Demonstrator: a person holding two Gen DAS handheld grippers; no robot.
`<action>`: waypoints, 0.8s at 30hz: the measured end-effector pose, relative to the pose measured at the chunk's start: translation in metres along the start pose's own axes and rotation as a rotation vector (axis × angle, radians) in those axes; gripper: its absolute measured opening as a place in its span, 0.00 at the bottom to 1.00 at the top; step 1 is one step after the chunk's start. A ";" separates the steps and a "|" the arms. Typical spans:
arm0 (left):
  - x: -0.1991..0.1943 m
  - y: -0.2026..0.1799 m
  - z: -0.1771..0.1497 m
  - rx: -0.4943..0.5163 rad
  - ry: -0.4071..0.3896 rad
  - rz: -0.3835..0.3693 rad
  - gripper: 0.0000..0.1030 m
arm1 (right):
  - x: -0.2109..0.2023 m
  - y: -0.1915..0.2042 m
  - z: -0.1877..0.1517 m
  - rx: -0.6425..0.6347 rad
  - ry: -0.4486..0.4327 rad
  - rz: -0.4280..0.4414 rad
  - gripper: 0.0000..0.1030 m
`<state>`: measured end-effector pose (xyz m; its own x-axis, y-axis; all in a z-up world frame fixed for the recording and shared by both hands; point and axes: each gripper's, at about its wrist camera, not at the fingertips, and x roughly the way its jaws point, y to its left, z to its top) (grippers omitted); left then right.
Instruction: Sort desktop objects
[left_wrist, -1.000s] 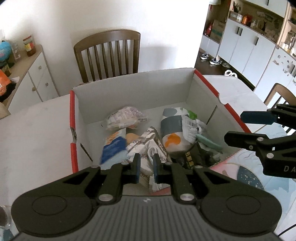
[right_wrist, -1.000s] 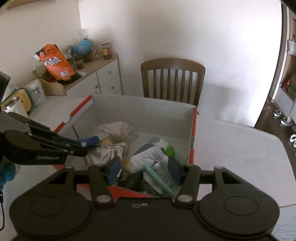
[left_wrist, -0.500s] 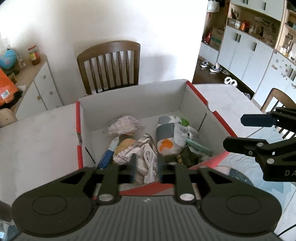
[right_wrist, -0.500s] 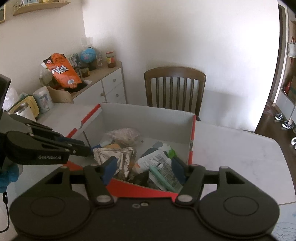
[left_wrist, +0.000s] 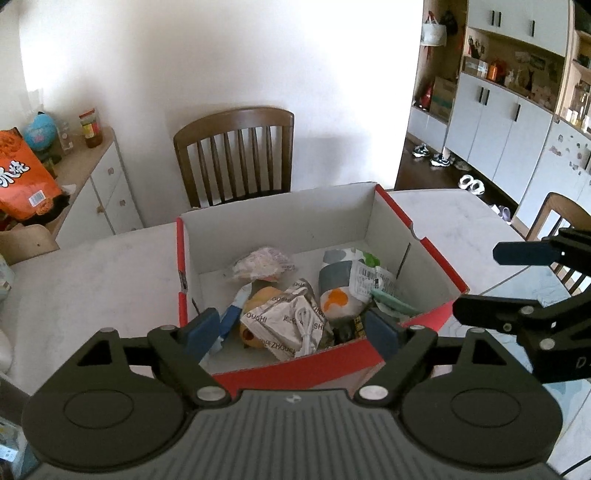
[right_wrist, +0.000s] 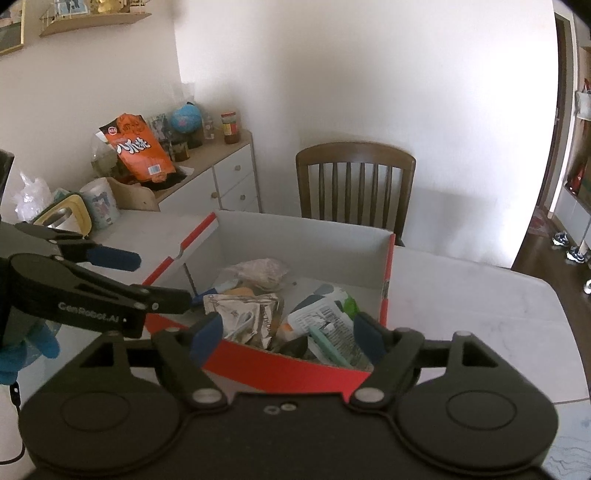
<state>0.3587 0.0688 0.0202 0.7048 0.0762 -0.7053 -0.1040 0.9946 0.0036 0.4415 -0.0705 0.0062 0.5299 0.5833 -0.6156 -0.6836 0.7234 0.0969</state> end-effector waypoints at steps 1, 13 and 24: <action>-0.002 0.001 -0.001 0.004 -0.003 -0.002 0.83 | -0.002 0.000 0.000 0.003 -0.003 0.001 0.80; -0.026 0.008 -0.014 -0.008 -0.020 0.006 0.83 | -0.016 0.014 -0.007 0.024 -0.015 0.008 0.95; -0.030 0.007 -0.020 -0.034 -0.003 0.006 0.88 | -0.035 0.016 -0.010 0.044 -0.033 0.020 1.00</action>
<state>0.3227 0.0716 0.0271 0.7064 0.0821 -0.7030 -0.1320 0.9911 -0.0168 0.4075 -0.0832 0.0215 0.5336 0.6089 -0.5870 -0.6717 0.7268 0.1433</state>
